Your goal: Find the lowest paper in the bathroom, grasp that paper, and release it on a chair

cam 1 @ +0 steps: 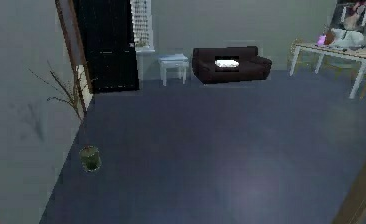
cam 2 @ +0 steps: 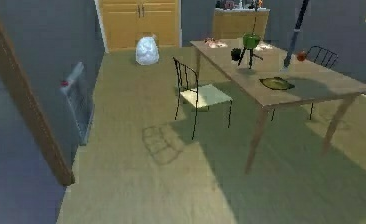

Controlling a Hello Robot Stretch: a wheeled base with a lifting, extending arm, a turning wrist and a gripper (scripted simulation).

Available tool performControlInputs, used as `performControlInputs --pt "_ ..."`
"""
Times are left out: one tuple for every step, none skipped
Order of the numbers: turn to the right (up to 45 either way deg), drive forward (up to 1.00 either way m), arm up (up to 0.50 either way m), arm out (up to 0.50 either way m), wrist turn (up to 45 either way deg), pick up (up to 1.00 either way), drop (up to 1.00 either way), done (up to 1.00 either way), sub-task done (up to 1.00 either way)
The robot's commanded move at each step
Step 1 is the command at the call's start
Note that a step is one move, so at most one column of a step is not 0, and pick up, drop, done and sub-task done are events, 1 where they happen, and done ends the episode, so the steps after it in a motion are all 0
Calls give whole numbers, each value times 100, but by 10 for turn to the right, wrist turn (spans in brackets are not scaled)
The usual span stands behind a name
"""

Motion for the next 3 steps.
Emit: performControlInputs --pt "0 30 0 0 0 0 0 0 0" --pt "-90 0 0 0 0 0 0 0 0" --pt "0 100 0 0 0 0 0 0 0"
